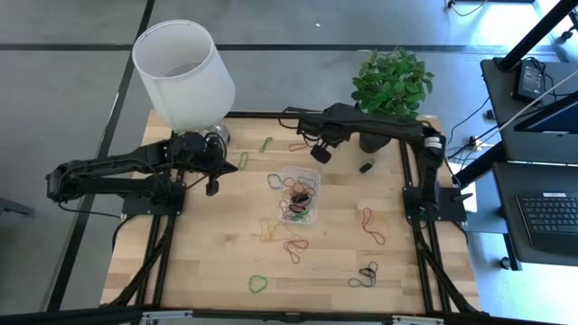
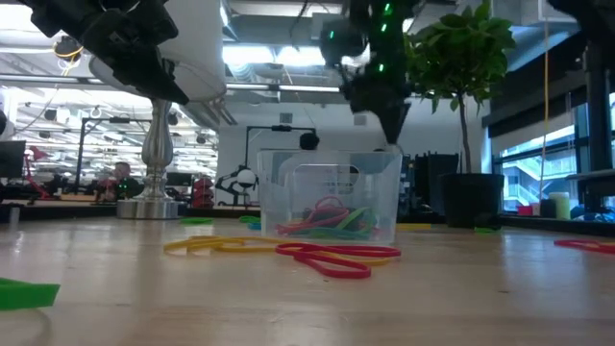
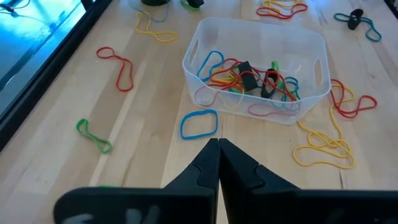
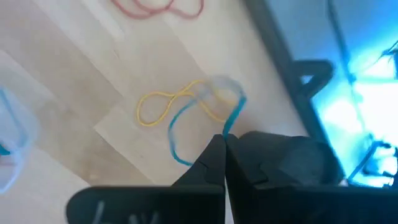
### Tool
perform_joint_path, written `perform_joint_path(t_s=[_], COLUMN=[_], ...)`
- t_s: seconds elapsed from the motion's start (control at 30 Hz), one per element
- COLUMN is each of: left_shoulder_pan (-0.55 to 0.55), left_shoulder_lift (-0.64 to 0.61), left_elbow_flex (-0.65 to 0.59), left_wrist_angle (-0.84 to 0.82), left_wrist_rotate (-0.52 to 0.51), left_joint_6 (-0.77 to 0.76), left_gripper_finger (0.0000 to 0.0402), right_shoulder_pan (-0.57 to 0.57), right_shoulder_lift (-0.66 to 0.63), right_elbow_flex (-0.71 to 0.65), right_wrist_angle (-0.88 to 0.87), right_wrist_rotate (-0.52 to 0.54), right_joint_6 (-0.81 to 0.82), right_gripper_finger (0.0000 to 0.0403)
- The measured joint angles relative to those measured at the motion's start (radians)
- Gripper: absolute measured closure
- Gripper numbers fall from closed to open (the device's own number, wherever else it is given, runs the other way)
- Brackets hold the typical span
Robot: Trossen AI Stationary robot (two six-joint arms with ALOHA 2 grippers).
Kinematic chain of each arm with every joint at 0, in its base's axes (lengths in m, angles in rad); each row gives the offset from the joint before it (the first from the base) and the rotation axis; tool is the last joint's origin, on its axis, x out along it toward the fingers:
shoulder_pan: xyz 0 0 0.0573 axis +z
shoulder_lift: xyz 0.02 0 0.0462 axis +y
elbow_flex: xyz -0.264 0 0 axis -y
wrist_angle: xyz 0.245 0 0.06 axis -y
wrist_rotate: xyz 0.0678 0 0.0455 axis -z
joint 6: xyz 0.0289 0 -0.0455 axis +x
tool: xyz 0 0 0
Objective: Pick and place rubber bands into bin
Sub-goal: Put the top blue rubber band into the bin
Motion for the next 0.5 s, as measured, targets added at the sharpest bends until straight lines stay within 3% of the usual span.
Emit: perform_joint_path(t_s=[0.2,0.5], left_shoulder_pan=[0.0,0.0], left_shoulder_lift=[0.0,0.0], left_elbow_flex=[0.0,0.0], left_wrist_angle=[0.0,0.0], left_wrist_rotate=[0.0,0.0], left_joint_6=[0.0,0.0], left_gripper_finger=[0.0399,0.04], right_shoulder_pan=[0.067,0.218], right_shoulder_lift=[-0.087,-0.132], right_elbow_flex=[0.001,0.001], right_wrist_angle=[0.022,0.137], right_wrist_rotate=[0.066,0.078], right_joint_6=[-0.001,0.004], right_gripper_finger=[0.0402,0.0403])
